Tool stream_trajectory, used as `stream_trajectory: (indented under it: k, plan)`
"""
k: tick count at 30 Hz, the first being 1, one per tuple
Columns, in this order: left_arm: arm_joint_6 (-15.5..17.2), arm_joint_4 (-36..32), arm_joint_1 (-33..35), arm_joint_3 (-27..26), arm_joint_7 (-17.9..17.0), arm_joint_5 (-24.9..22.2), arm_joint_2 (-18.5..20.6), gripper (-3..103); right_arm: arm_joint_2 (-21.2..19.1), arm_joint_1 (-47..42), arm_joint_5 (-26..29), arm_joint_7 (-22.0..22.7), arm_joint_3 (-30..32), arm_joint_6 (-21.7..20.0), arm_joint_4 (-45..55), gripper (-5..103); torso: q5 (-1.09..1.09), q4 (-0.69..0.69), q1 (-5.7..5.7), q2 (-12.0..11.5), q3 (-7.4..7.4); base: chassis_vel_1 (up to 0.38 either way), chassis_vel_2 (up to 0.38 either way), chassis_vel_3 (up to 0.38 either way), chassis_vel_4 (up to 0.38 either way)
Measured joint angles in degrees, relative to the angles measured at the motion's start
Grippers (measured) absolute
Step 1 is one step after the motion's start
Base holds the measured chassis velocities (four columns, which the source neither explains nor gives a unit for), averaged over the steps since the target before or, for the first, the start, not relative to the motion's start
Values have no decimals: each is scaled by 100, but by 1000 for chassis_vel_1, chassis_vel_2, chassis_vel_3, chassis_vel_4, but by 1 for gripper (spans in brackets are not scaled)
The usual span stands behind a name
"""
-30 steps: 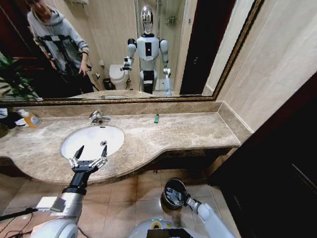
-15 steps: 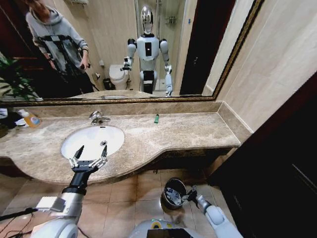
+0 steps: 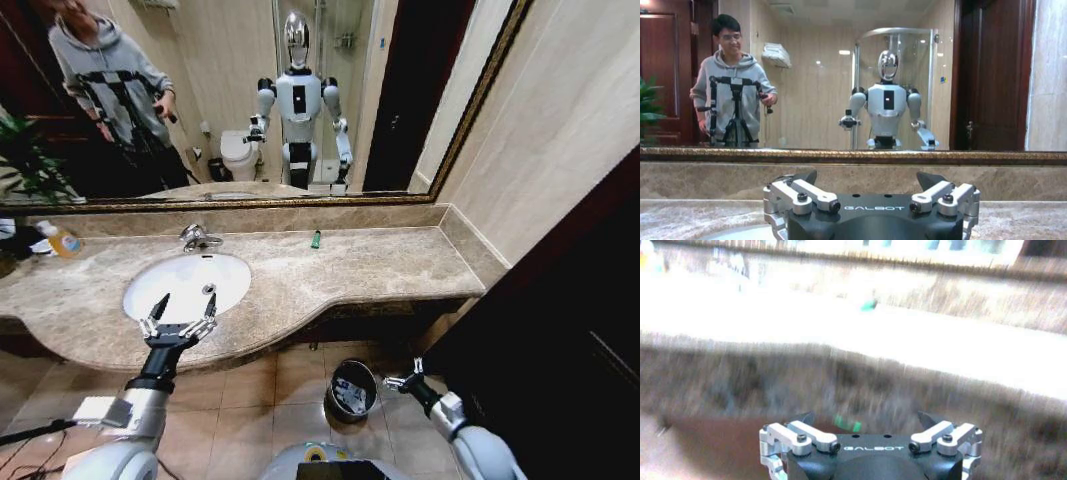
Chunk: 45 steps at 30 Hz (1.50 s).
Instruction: Pick up the trash from the sink and place it in the trash bin.
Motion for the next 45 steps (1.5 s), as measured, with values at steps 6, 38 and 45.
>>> stream_trajectory:
  k: [6, 38, 45]
  plan:
    - [0, 0, 0, 0, 0, 0, 0, 100, -53, 225, 110, 489, -45, -156, 574, 100, -1, 0, 1, 0, 0, 0, 0, 0, 0]
    - [0, 0, 0, 0, 0, 0, 0, 100, -224, 5038, 702, 1858, -3067, -1486, -1251, 89, -1, 0, 1, -1, 1, 0, 0, 0, 0]
    - [0, 0, 0, 0, 0, 0, 0, 100, 102, 6147, 228, 2049, -3579, -1659, -2355, 100, -2, 1, 2, -1, 1, 0, 0, 0, 0]
